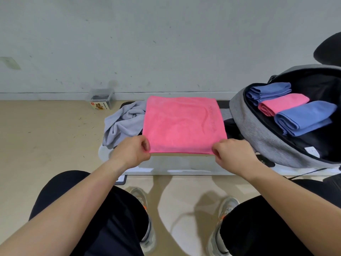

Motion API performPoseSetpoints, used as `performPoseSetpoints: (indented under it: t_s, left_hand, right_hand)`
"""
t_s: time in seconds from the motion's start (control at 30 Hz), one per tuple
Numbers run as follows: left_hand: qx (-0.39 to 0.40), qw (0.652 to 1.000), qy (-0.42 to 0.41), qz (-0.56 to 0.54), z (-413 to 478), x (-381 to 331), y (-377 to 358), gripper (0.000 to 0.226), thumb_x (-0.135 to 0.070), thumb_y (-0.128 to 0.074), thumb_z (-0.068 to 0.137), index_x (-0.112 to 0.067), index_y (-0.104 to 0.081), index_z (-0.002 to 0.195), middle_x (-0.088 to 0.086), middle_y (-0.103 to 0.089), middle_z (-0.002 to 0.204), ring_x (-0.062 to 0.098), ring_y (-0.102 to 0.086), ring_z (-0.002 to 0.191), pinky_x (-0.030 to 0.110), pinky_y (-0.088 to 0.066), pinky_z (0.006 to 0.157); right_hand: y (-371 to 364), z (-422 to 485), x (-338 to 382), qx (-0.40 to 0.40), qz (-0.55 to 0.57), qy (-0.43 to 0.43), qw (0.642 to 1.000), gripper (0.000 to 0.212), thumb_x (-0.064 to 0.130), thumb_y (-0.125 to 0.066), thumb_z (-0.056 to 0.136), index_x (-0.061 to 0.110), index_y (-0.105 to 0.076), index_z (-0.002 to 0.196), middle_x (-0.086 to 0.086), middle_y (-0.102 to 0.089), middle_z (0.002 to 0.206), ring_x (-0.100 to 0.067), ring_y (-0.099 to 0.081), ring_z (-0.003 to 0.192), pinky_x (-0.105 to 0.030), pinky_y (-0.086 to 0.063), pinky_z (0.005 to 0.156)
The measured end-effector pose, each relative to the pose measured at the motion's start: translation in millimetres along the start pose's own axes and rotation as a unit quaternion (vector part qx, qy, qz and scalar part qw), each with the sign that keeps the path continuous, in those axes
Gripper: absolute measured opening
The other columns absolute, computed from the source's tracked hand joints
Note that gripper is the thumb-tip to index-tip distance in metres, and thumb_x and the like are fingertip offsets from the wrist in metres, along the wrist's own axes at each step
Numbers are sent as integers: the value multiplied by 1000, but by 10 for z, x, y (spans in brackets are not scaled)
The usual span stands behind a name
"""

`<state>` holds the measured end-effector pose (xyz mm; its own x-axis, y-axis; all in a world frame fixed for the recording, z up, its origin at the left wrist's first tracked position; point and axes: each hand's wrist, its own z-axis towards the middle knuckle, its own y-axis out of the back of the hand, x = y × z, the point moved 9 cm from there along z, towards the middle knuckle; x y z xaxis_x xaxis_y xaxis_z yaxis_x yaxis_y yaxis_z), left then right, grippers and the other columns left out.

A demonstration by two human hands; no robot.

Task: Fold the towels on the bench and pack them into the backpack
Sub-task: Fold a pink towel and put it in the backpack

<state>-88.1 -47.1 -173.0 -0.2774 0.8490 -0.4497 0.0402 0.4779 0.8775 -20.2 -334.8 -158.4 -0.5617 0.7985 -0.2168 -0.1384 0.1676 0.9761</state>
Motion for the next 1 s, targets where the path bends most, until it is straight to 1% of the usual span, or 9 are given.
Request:
performPoseSetpoints:
  t_s: [0.1,0.2,0.33,0.43,0.57,0.63,0.73,0.83,1.0]
  left_hand:
    - [-51,997,4,-50,0,-76,247,23,-46,-69,76,-24,-65,70,-10,-65,65,10,-63,64,33,-52,64]
    - [-133,989,4,-70,129,-150,596,19,-41,-65,84,-25,-64,72,-8,-64,65,10,-61,69,31,-48,65]
    - [-157,987,12,-43,342,-222,715,13,-31,-59,86,-30,-58,74,-14,-64,72,11,-61,75,32,-51,66]
    - [-149,989,22,13,443,-234,615,6,-32,-58,83,-28,-59,78,-9,-65,79,17,-62,76,36,-54,68]
    - [-150,987,26,58,568,-140,534,15,-37,-58,81,-24,-53,76,-4,-62,77,20,-61,71,33,-48,61]
    - [-139,988,31,67,615,-84,506,21,-40,-59,82,-22,-50,76,-4,-61,73,20,-60,69,31,-43,56]
    - [-130,988,41,69,631,-45,482,24,-45,-58,83,-22,-54,81,-4,-62,74,20,-60,70,33,-47,59]
    - [-122,990,50,58,612,-42,479,22,-45,-59,83,-23,-55,81,-5,-63,74,20,-61,72,33,-50,62]
    - [-75,994,79,6,586,73,437,19,-37,-66,76,-23,-54,78,-5,-64,73,19,-61,74,36,-54,67]
  right_hand:
    - [304,135,71,-34,49,-18,998,22,41,-48,86,22,-60,84,3,-64,78,-24,-62,71,-30,-44,55]
    - [545,483,183,-57,107,-19,992,23,38,-47,89,20,-58,80,2,-65,76,-27,-61,70,-32,-46,57]
    - [693,1185,316,-82,213,-21,973,17,28,-49,88,21,-64,87,-4,-70,93,-32,-63,88,-37,-50,68]
    - [677,1865,494,-74,295,8,953,27,16,-49,88,21,-70,104,-5,-70,112,-29,-63,105,-37,-51,86]
    - [577,2648,732,-17,328,31,944,37,12,-42,96,17,-64,126,-2,-62,134,-22,-56,123,-34,-43,104]
    - [458,2918,865,37,309,43,949,42,10,-41,97,17,-59,134,-2,-58,139,-21,-53,128,-34,-39,109]
    - [219,3160,1002,129,298,53,944,50,6,-40,94,19,-51,141,-3,-53,145,-21,-49,132,-35,-35,113]
    - [113,3253,1037,169,338,36,925,51,8,-40,93,22,-50,141,-5,-54,141,-24,-52,128,-37,-37,112]
    - [381,3298,1003,80,356,38,930,32,12,-50,89,18,-70,115,-4,-68,115,-22,-62,102,-28,-47,90]
